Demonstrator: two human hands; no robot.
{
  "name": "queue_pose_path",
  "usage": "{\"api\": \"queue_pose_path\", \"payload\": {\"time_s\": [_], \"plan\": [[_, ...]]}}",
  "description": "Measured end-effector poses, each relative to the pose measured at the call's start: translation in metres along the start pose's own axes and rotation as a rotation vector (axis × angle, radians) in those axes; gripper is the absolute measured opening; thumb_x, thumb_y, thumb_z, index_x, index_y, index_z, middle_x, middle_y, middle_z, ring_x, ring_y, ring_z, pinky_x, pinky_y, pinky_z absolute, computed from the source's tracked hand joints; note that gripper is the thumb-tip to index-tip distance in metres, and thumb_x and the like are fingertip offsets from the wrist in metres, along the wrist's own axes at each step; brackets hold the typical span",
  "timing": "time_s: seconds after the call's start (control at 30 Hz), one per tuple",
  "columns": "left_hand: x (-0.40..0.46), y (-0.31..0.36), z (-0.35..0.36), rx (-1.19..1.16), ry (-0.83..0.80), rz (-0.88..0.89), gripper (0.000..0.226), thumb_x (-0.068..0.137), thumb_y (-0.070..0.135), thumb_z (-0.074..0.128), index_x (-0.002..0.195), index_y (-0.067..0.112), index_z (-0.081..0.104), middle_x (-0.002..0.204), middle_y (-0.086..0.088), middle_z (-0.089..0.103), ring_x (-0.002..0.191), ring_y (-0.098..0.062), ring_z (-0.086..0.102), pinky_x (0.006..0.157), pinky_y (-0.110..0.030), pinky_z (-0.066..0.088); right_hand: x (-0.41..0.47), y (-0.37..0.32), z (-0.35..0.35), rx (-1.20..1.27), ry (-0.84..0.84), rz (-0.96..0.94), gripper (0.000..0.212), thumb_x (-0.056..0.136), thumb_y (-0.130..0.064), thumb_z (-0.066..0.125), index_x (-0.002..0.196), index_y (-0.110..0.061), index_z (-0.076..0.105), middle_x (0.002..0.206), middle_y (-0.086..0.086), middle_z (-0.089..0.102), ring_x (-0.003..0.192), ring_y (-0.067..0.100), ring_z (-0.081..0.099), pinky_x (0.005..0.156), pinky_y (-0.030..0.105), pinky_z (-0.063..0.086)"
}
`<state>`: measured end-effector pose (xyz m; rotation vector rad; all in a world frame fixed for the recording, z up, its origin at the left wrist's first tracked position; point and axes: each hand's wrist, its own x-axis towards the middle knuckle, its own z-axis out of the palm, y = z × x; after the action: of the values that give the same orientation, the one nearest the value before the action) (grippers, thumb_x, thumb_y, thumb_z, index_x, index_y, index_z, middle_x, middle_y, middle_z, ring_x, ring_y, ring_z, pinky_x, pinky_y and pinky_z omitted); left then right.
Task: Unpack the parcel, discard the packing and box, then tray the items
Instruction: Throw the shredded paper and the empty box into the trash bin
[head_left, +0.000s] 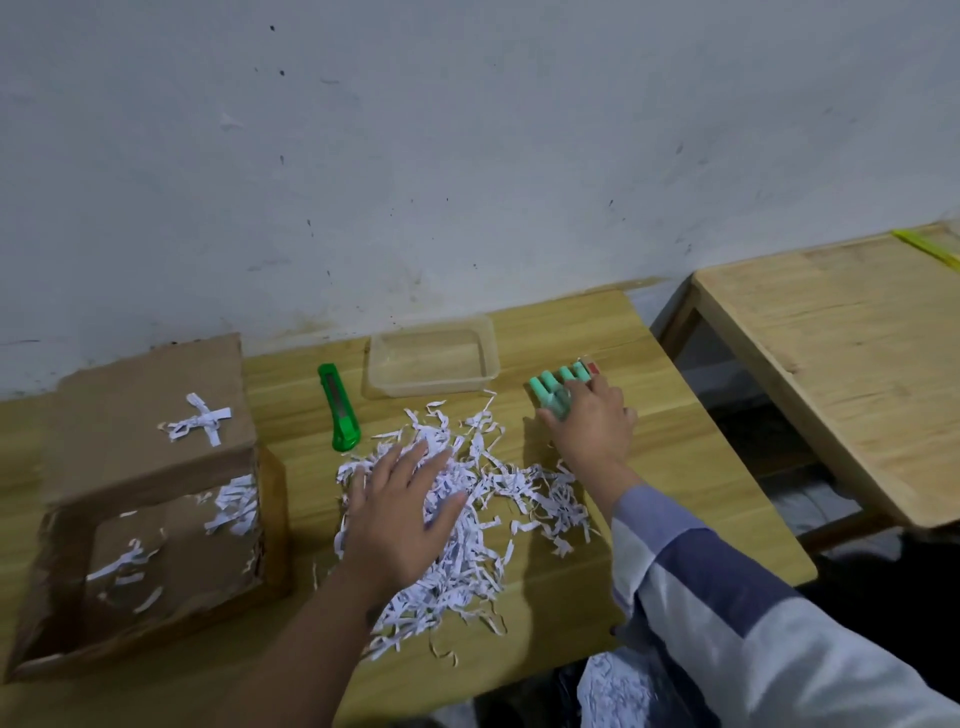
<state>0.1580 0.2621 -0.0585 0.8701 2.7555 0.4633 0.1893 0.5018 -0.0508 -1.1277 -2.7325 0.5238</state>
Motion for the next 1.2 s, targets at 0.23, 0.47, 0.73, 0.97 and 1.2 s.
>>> {"api": "queue_pose_path", "payload": {"time_s": [0.23,0.47,0.73,0.97,1.2], "plan": [[-0.027,-0.039,-0.012,-0.001,0.028,0.09,0.107,0.061,0.097,0.028,0.15,0.039,0.011,0.158,0.013,0.0,0.147,-0.021,0.0,0.117,-0.051,0.007,-0.091,0.008,0.0,0.088,-0.26,-0.387,0.076,0.076,-0.079,0.031,0.144,-0.046,0.022,0.157,-0.002,0.018,0.145,0.026,0.01,0.118,0.048,0.008],[-0.033,-0.051,0.0,0.065,-0.159,0.14,0.139,0.041,0.102,0.043,0.147,0.035,-0.017,0.157,0.012,-0.022,0.145,-0.021,-0.016,0.115,-0.054,-0.001,-0.098,-0.015,0.032,0.037,-0.446,-0.514,0.101,0.067,-0.087,0.037,0.136,-0.052,-0.029,0.152,0.001,-0.036,0.139,0.03,-0.035,0.112,0.058,-0.019],[-0.01,-0.061,0.008,-0.017,-0.006,0.236,0.132,0.053,0.092,0.05,0.152,0.013,0.014,0.156,-0.006,0.025,0.142,-0.025,0.029,0.114,-0.047,0.03,-0.049,-0.048,0.05,-0.058,-0.506,-0.74,0.098,0.067,-0.077,0.053,0.147,-0.044,0.008,0.161,0.001,-0.001,0.147,0.031,-0.012,0.117,0.054,-0.006],[-0.018,-0.039,0.015,-0.272,0.041,0.171,0.089,0.068,0.038,0.081,0.144,0.032,0.034,0.134,0.012,0.043,0.128,-0.011,0.038,0.11,-0.032,0.033,-0.084,-0.029,0.051,0.234,-0.358,-0.614,0.065,0.069,-0.017,0.068,0.132,-0.013,0.051,0.129,0.008,0.051,0.116,0.028,0.04,0.101,0.037,0.037],[0.006,0.011,-0.019,-0.31,0.015,0.247,0.087,0.07,0.033,0.083,0.143,0.038,0.036,0.142,0.008,0.043,0.133,-0.013,0.038,0.105,-0.03,0.037,-0.074,-0.01,-0.017,0.423,-0.218,-0.41,0.059,0.072,-0.02,0.077,0.127,-0.014,0.057,0.12,0.009,0.057,0.112,0.024,0.051,0.09,0.026,0.037]]}}
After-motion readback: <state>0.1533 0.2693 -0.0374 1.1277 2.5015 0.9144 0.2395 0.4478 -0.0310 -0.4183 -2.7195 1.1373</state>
